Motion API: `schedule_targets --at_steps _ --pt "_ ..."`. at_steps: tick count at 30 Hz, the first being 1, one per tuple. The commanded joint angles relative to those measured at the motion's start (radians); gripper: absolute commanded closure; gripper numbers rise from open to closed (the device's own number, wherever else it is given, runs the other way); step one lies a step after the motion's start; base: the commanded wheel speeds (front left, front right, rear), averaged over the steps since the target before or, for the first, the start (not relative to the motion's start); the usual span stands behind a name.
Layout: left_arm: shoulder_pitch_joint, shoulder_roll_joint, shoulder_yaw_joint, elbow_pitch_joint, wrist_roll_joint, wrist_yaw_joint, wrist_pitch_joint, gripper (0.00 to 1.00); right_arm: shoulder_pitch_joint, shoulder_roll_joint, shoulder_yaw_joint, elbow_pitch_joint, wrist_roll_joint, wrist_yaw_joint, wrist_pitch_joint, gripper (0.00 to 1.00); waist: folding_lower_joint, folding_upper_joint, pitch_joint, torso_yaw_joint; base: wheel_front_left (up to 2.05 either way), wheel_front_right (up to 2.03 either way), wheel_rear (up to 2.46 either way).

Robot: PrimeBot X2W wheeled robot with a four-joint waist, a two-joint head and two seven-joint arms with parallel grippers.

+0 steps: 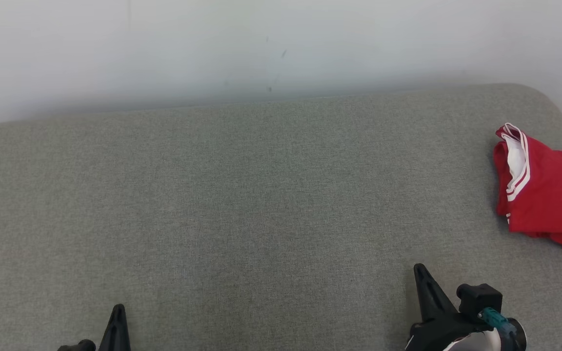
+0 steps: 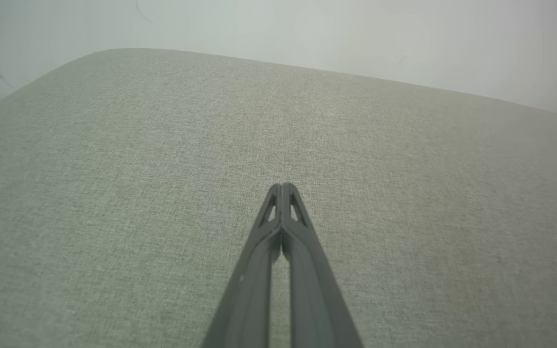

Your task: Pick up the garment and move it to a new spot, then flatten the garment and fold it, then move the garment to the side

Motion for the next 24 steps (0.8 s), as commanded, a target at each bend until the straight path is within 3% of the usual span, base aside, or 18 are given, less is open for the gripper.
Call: schedule_targets --at_steps 1,24 --pt "-0.024 0.003 0.008 -0.014 -0.046 -0.004 0.01 1.0 -0.018 0.0 -0.008 -0.023 0.051 0.0 0.01 1.0 0.0 0.0 -0.001 0.001 0.0 0.0 0.0" --pt "-0.042 0.004 0.016 -0.045 -0.438 -0.026 0.098 1.0 0.016 0.0 -0.027 -0.117 0.474 -0.001 0.095 1.0 0.0 0.0 -0.015 0.008 0.0 0.0 0.0"
